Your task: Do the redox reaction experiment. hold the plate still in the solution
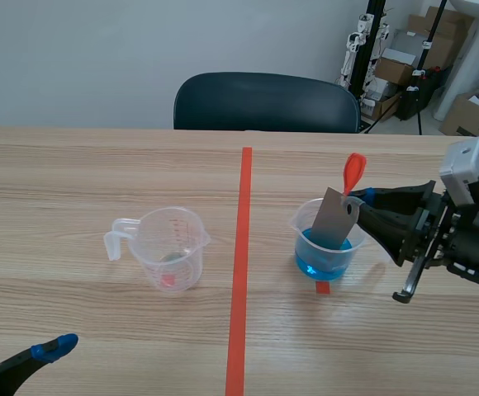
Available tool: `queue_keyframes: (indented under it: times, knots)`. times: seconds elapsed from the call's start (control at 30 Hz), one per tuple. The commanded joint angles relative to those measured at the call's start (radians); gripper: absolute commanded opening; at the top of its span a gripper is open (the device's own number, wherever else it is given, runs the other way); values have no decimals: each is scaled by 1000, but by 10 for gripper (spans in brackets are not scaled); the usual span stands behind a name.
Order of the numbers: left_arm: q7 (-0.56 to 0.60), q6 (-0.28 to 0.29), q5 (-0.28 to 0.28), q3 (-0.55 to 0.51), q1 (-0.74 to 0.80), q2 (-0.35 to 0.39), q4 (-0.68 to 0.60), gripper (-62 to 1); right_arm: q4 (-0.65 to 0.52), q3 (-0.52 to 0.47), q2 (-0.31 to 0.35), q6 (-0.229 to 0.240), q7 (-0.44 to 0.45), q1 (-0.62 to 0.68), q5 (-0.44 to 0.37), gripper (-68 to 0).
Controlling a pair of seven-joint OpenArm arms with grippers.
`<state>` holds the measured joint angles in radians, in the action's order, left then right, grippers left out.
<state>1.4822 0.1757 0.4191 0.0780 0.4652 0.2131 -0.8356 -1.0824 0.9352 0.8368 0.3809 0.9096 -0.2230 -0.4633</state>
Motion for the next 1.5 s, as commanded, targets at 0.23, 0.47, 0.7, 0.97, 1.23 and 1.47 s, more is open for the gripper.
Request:
queue_keyframes:
  times: [0.23, 0.47, 0.7, 0.97, 1.23, 1.47]
  knots:
    - [18, -2, -7, -2, -3, -5, -18, 14, -3, -12, 8, 1, -74, -21, -130, -669]
    - [18, -2, -7, -2, -3, -5, -18, 14, -3, -12, 8, 5, -86, -21, -152, -669]
    - [18, -2, -7, -2, -3, -5, -18, 14, -3, -12, 18, 13, -96, -21, -204, -669]
    - [18, -2, -7, -2, -3, -5, -18, 14, -3, -12, 19, 12, -96, -21, -204, -669]
    - [18, -2, -7, -2, -3, -5, -18, 14, -3, -12, 19, 12, -96, -21, -204, -669]
    - [18, -2, -7, -2, -3, -5, -18, 14, -3, -12, 19, 12, -96, -21, -203, -669]
